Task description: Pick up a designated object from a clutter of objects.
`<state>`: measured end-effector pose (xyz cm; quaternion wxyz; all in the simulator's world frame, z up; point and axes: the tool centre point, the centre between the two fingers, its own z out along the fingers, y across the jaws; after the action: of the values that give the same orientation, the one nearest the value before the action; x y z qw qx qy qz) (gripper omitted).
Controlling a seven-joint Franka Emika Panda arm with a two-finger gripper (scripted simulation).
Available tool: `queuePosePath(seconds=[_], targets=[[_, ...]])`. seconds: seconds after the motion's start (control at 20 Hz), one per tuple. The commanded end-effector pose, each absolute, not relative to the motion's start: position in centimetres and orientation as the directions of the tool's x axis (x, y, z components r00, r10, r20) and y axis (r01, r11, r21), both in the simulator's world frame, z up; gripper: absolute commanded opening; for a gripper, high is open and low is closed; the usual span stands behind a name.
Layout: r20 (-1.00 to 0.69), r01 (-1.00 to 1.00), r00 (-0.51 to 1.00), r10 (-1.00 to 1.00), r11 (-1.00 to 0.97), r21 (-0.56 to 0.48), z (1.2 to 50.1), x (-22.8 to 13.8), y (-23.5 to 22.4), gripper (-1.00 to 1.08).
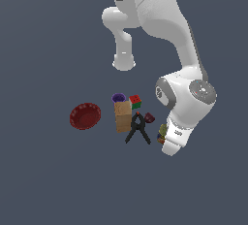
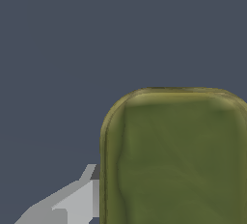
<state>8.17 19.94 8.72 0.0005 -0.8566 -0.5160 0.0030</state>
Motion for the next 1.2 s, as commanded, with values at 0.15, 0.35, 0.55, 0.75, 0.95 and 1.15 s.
queuePosePath(seconds=[0.15, 0.35, 0.55, 0.75, 0.95, 1.15], targets=[[-0.002, 0.884, 0.468, 0.884, -0.468, 0.001, 12.4, 7.3, 17.2, -1.00], [-0.002, 0.884, 0.468, 0.884, -0.468, 0.001, 15.8, 6.3, 14.6, -1.00], [-0.002, 0.884, 0.468, 0.884, -0.468, 0.001, 19.4, 5.3, 11.8, -1.00], [-0.001, 0.884, 0.468, 0.884, -0.468, 0.000, 23.3, 4.2, 8.9, -1.00], [0.001, 0.884, 0.467, 0.884, -0.467, 0.000, 27.3, 3.1, 5.9, -1.00], [0.002, 0.884, 0.467, 0.884, -0.467, -0.001, 31.3, 2.0, 2.9, -1.00]])
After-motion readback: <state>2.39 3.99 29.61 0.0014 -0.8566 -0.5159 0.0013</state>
